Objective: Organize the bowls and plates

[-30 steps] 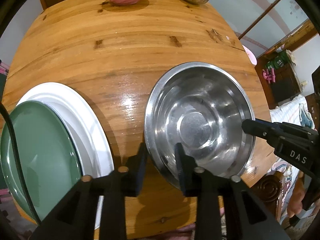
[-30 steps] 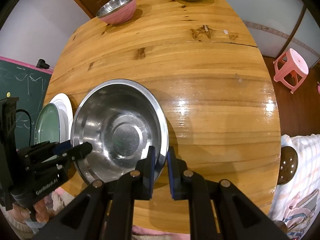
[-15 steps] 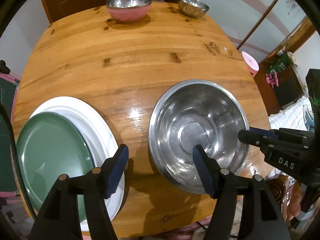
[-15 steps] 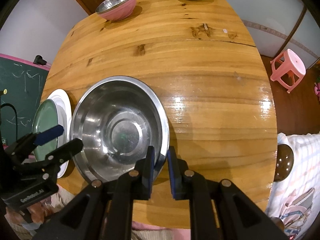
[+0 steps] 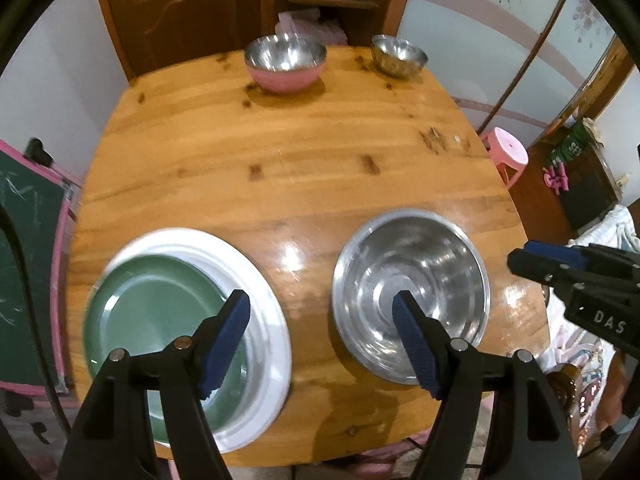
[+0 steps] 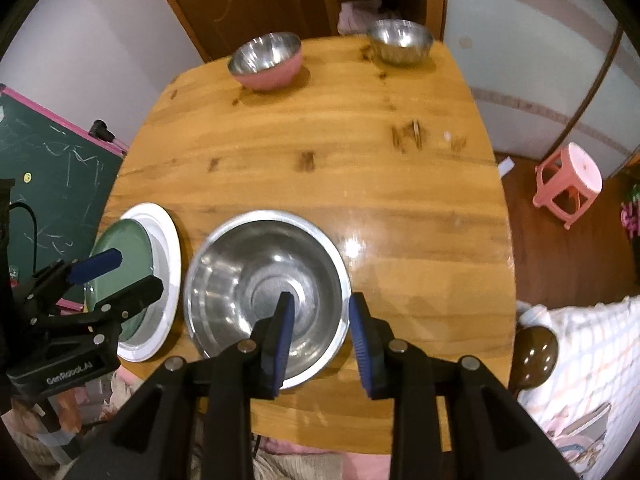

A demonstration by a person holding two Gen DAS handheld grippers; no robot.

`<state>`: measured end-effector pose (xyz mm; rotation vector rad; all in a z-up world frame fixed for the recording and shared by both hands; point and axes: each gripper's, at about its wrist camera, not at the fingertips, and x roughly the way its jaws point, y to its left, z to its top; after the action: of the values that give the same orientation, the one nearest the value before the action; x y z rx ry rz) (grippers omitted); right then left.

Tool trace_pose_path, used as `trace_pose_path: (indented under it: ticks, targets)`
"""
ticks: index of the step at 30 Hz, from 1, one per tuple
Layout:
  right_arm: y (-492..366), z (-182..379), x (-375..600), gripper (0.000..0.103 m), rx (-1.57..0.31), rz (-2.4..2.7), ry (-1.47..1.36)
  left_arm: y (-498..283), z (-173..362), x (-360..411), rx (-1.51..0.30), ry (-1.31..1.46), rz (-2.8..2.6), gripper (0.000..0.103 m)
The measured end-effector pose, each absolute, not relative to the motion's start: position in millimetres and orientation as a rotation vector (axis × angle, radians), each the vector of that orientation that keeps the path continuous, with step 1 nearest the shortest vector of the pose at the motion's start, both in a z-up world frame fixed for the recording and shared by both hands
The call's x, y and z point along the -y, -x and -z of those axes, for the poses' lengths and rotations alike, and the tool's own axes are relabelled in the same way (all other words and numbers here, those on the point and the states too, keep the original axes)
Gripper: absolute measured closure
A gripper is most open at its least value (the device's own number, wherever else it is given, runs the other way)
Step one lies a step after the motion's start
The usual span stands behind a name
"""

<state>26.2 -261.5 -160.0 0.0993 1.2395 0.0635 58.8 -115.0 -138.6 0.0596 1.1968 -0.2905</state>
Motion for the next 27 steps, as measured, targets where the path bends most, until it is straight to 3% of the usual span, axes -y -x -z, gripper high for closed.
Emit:
trace_pose_path:
  ticks: [8,12,15,20,27]
  targets:
    - [-42.0,103.8,257.5,0.075,-1.122,-0.069,-0.036,-76.2,79.2,102.4,-1.072,-0.111,0.249,0.03]
    - [-50.4,68.3,255.6,0.075,-1.042,-0.048,0.027,-90.8,38.3,98.7,-0.973,-0.13,0.232,0.022]
    - [-58.8,39.0,253.9,0.075,-0.974,-0.039,0.068,-99.2,13.8,99.9,-0.913,-0.159,0.223,0.022]
    - [-77.9,5.2,256.3,0.062,-0.906,-0.038,0.086,-121.8,-19.1,102.1,-0.84,-0.194,0.196,0.019]
    - [-120.0,-30.5,264.1,0.062,-0.847,0.003,0.117,-166.9,-47.9,109.3,-0.783,-0.159,0.183,0.014]
